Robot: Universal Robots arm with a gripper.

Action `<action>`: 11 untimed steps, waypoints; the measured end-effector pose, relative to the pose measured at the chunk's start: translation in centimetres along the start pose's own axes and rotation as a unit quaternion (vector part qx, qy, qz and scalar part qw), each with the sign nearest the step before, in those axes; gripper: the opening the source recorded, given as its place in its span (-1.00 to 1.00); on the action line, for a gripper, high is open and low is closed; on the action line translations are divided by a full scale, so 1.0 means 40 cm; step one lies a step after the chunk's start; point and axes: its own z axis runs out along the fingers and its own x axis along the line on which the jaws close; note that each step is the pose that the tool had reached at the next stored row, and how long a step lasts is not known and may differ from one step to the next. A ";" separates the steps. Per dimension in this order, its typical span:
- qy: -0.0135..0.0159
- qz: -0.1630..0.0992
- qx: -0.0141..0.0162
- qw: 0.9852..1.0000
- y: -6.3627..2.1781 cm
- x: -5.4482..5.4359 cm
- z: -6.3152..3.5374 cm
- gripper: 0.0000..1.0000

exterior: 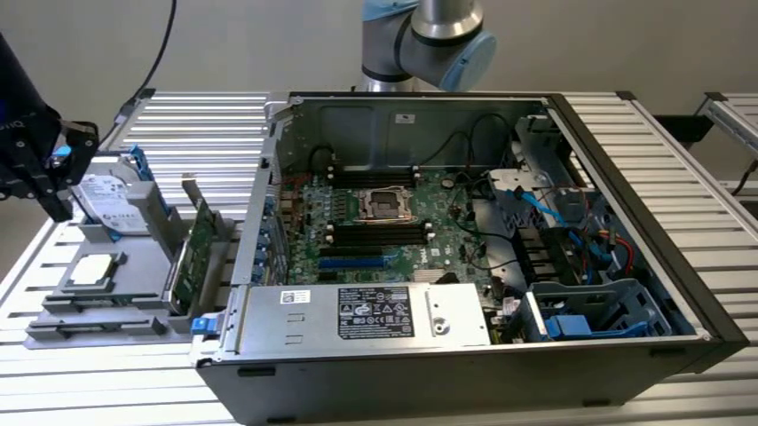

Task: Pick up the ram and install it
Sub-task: 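Pick up the ram and move it above insertion slot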

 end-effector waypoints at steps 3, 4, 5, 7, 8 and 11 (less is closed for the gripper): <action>0.001 -0.027 0.001 1.000 0.000 0.000 0.001 -0.79; 0.002 -0.036 0.002 0.999 0.000 0.000 0.002 -0.79; 0.002 -0.046 0.002 0.999 0.000 0.000 0.003 -0.79; 0.003 -0.064 0.003 0.998 0.000 0.000 0.004 -0.79; 0.004 -0.073 0.004 0.997 0.000 0.000 0.005 -0.79; 0.005 -0.099 0.005 0.995 0.000 0.000 0.008 -0.79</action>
